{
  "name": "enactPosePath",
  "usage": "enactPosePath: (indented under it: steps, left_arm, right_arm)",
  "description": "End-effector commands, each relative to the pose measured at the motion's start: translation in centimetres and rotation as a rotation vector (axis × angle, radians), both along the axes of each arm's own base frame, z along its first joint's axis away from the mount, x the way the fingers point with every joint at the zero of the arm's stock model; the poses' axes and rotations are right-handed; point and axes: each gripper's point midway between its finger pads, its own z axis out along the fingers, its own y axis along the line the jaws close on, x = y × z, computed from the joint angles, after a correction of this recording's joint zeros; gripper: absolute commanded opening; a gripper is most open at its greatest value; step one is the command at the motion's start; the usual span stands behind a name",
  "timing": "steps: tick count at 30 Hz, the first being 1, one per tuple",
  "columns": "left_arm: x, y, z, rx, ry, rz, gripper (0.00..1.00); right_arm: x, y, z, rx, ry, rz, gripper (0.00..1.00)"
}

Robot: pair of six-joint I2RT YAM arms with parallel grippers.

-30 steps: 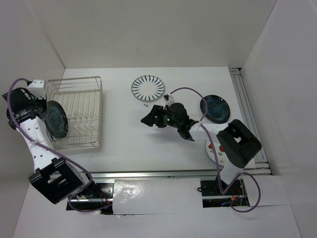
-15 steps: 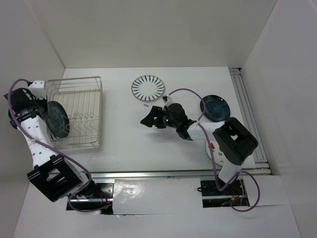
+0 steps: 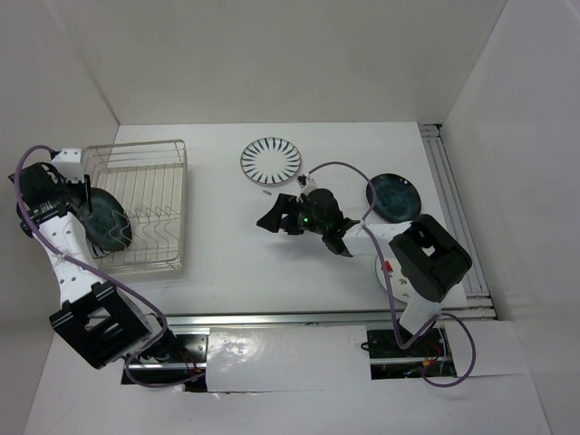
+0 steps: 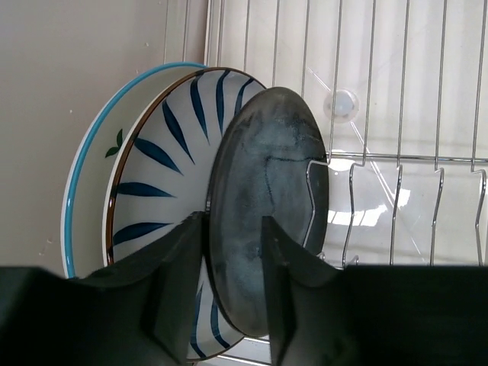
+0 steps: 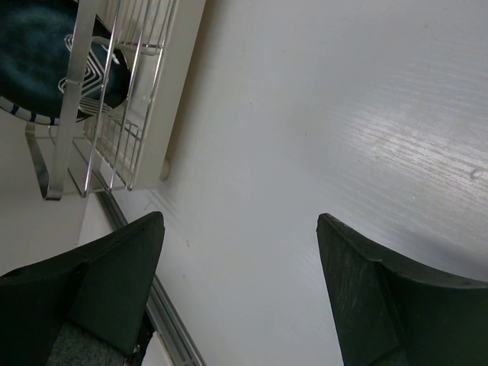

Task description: Load the plates into the dish rack

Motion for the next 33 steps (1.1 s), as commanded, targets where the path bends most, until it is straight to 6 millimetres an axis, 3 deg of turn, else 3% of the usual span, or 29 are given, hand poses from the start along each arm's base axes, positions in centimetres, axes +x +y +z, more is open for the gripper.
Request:
enactPosePath:
  steps: [1,7,12,13,15,18,19,22,24,27,31,33]
  left_arm:
    - [0.6,0.6,1.7,0.066,-0.044,-0.023,0.49]
    - [0.2,0.5,4.5,0.119,-0.082,-0.018,0.69]
    - [-0.5,-0.4,9.7,0.177,-0.155,-0.037,0.82]
    - [-0.7,-0.6,10.0,0.171,-0.148,-0.037,0.86]
    - [-1.1,-1.3,12.5,0.185,-0.187,-0.043,0.88]
    - [-1.8,-4.0,13.8,0.112,-0.201,-0.11,0.9]
    - [-1.5,-5.7,13.8,0.065,-0.21,-0.179,0.9]
    - [-1.7,-9.9,12.9,-0.091,-0.18,-0.285,0.92]
    - [-1.2,-11.6,12.3,-0.189,-0.165,-0.291,0.92]
    - [1.1,-15.3,12.4,-0.297,-0.155,-0.331,0.93]
    - [3.9,-18.5,12.4,-0.351,-0.143,-0.344,0.93]
    - [4.7,-19.1,12.5,-0.335,-0.148,-0.332,0.93]
  right_arm:
    - [0.8,0.4,1.0,0.016,-0.029,-0.001,0.88]
    - [0.8,0.4,0.9,0.004,-0.027,0.002,0.89]
    - [2.7,0.2,1.3,-0.014,-0.032,-0.034,0.89]
    - [3.0,-0.3,0.6,-0.028,-0.014,-0.045,0.89]
    - [4.0,-0.7,1.1,-0.033,-0.021,-0.08,0.9]
    - [5.6,-2.0,0.4,-0.044,0.0,-0.136,0.9]
    - [6.4,-2.0,0.6,-0.033,0.002,-0.149,0.9]
    - [9.0,-2.9,0.4,-0.034,-0.002,-0.198,0.9]
    - [10.1,-3.2,-0.3,-0.055,0.026,-0.213,0.9]
    - [13.4,-3.2,-0.7,-0.08,0.028,-0.255,0.9]
    - [16.0,-3.5,-1.6,-0.128,0.024,-0.33,0.9]
    - [16.9,-4.3,-2.5,-0.146,0.055,-0.387,0.9]
